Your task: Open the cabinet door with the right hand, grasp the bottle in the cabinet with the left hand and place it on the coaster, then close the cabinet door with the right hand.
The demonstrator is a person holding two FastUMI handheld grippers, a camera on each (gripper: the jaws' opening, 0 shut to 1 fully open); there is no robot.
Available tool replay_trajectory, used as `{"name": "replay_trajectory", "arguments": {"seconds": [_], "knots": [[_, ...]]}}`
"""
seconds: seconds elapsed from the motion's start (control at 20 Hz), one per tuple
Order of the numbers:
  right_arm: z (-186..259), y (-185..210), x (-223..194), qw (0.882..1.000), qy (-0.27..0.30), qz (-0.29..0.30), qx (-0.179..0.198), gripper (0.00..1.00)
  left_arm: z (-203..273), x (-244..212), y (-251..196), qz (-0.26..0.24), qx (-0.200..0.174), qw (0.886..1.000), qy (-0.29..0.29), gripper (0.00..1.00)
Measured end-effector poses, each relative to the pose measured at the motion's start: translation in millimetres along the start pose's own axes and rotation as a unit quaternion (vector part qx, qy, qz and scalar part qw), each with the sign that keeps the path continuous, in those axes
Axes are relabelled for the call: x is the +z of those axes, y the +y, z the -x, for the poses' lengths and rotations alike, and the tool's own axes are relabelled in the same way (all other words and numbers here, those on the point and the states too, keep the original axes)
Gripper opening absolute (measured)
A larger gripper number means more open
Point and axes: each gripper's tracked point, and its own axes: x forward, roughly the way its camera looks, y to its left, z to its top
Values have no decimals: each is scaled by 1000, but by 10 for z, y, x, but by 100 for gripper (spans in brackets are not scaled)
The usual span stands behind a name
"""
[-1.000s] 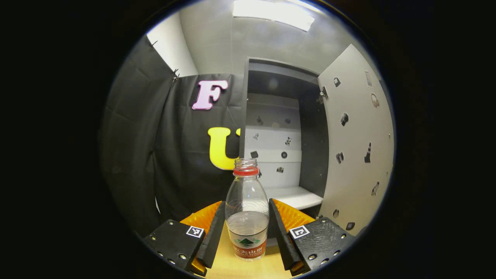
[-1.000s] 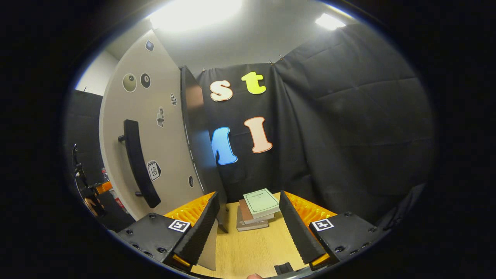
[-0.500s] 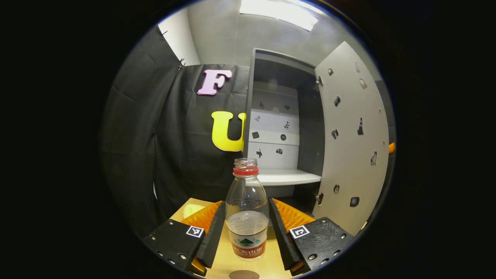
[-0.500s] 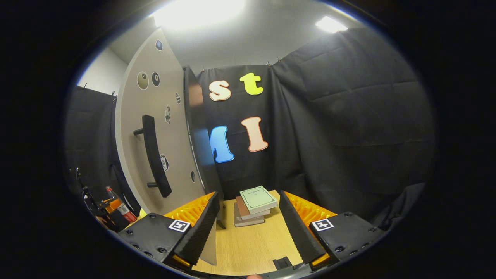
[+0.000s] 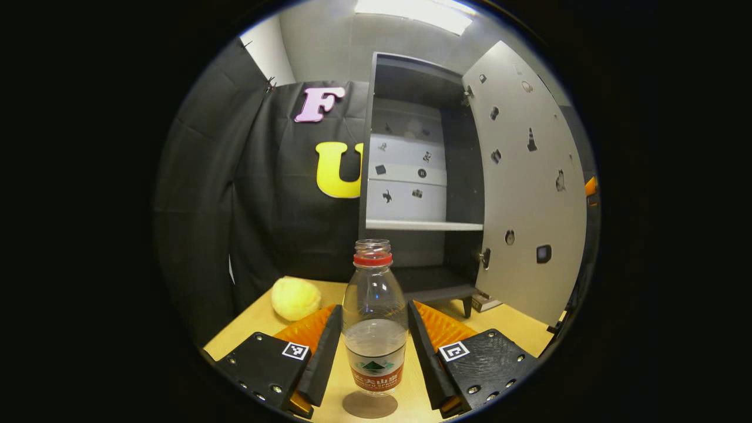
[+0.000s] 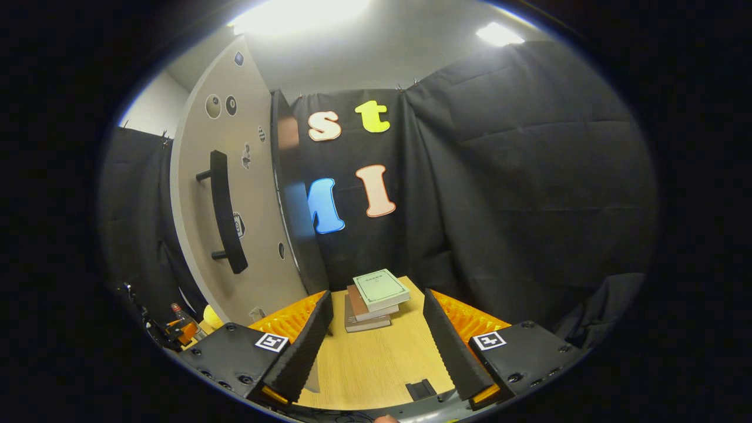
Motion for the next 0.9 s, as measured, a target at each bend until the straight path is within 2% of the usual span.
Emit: {"name": "replay_trajectory", "arguments": {"seconds": [0.4,0.6,0.65,0.9], "knots": [[0,-25,-121,1000,22,20,-1,98,-160,-693,121,18,24,999,36,63],[-20,-18,-130,999,27,25,2,98,-179,-733,125,8,37,999,27,63],[-22,-21,-127,999,28,26,3,98,-162,-763,102,6,38,999,29,60],[-87,-18,-120,999,27,16,9,98,-108,-745,66,6,51,998,37,63]]}}
